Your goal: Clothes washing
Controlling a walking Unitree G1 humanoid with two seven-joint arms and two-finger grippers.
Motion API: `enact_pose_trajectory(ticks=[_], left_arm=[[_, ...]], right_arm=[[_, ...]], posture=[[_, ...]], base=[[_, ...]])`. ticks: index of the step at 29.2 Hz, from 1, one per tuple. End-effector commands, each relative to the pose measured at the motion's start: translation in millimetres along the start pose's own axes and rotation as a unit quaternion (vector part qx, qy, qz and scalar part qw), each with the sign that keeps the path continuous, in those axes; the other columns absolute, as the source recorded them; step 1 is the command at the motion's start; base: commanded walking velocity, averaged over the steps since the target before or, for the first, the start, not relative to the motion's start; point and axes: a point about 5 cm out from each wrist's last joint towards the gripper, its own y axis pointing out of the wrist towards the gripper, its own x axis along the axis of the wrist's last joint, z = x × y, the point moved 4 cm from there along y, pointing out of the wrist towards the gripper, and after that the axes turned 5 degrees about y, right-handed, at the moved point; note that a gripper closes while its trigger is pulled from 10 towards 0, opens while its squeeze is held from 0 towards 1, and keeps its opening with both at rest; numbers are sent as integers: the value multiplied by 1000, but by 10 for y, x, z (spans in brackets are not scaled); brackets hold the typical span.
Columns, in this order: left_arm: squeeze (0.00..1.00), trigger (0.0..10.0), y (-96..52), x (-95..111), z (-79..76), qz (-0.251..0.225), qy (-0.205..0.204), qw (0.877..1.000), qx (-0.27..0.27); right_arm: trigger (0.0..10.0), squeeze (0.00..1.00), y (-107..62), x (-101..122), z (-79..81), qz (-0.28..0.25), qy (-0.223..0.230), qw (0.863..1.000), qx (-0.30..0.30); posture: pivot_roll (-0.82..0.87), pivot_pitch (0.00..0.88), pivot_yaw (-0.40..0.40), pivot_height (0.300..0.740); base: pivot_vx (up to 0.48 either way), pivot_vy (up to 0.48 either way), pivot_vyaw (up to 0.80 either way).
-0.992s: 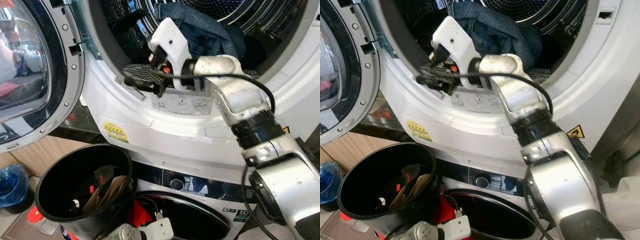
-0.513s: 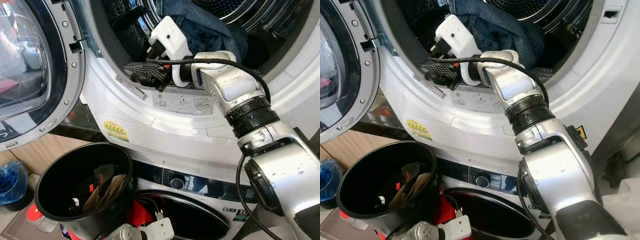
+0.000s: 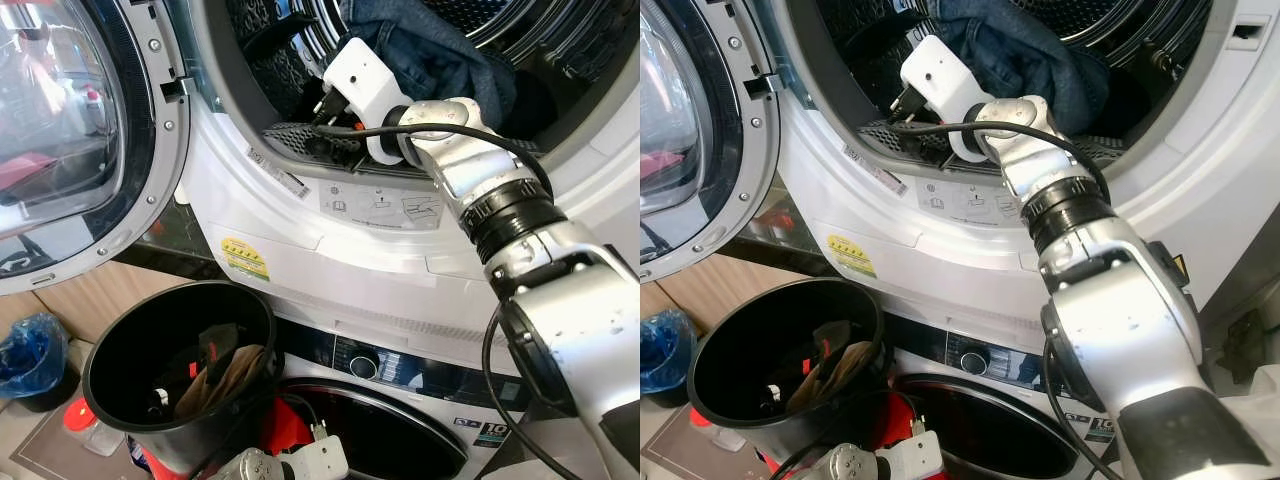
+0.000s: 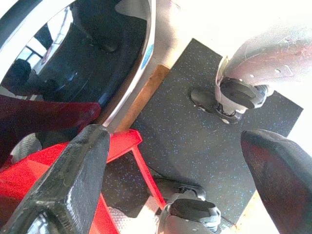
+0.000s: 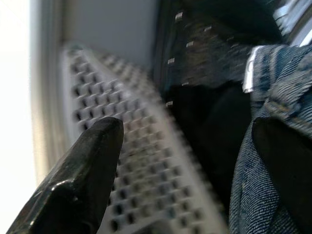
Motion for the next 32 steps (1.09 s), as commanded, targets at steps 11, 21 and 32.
enact_pose_trajectory(ticks=[11, 21, 32], left_arm=[[0, 10000, -33, -106, -1, 19, -6, 1000, 2], [0, 10000, -35, -109, 3, 20, -5, 1000, 3], [0, 10000, -36, -116, -1, 21, -4, 1000, 3]], right_arm=[[10000, 0, -250, 433, -597, -58, -23, 982, -181], [10000, 0, -497, 376, -1000, -62, -43, 946, -316], [10000, 0, -614, 216, -1157, -50, -49, 914, -400]], posture=[[-103, 0, 81, 740], [-99, 0, 83, 740], [-90, 0, 82, 740]], base=[[0, 0, 0], [0, 0, 0], [0, 0, 0]])
